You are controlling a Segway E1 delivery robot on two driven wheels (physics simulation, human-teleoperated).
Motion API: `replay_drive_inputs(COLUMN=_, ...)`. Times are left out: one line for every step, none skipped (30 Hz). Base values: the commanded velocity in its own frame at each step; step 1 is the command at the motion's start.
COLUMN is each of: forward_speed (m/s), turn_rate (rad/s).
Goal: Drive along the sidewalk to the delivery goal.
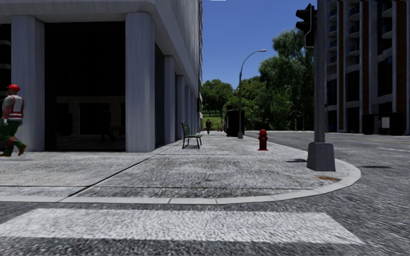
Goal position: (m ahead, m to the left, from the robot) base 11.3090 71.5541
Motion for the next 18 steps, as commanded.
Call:
replay_drive_inputs(forward_speed=2.00, turn_rate=0.27)
replay_drive_inputs(forward_speed=2.00, turn_rate=0.27)
replay_drive_inputs(forward_speed=2.00, turn_rate=0.27)
replay_drive_inputs(forward_speed=2.00, turn_rate=0.28)
replay_drive_inputs(forward_speed=2.00, turn_rate=0.35)
replay_drive_inputs(forward_speed=2.00, turn_rate=0.35)
replay_drive_inputs(forward_speed=2.00, turn_rate=0.40)
replay_drive_inputs(forward_speed=2.00, turn_rate=0.42)
replay_drive_inputs(forward_speed=2.00, turn_rate=0.43)
replay_drive_inputs(forward_speed=2.00, turn_rate=0.43)
replay_drive_inputs(forward_speed=2.00, turn_rate=0.43)
replay_drive_inputs(forward_speed=2.00, turn_rate=0.46)
replay_drive_inputs(forward_speed=2.00, turn_rate=0.46)
replay_drive_inputs(forward_speed=2.00, turn_rate=0.48)
replay_drive_inputs(forward_speed=2.00, turn_rate=0.49)
replay_drive_inputs(forward_speed=2.00, turn_rate=0.52)
replay_drive_inputs(forward_speed=2.00, turn_rate=0.55)
replay_drive_inputs(forward_speed=2.00, turn_rate=0.56)
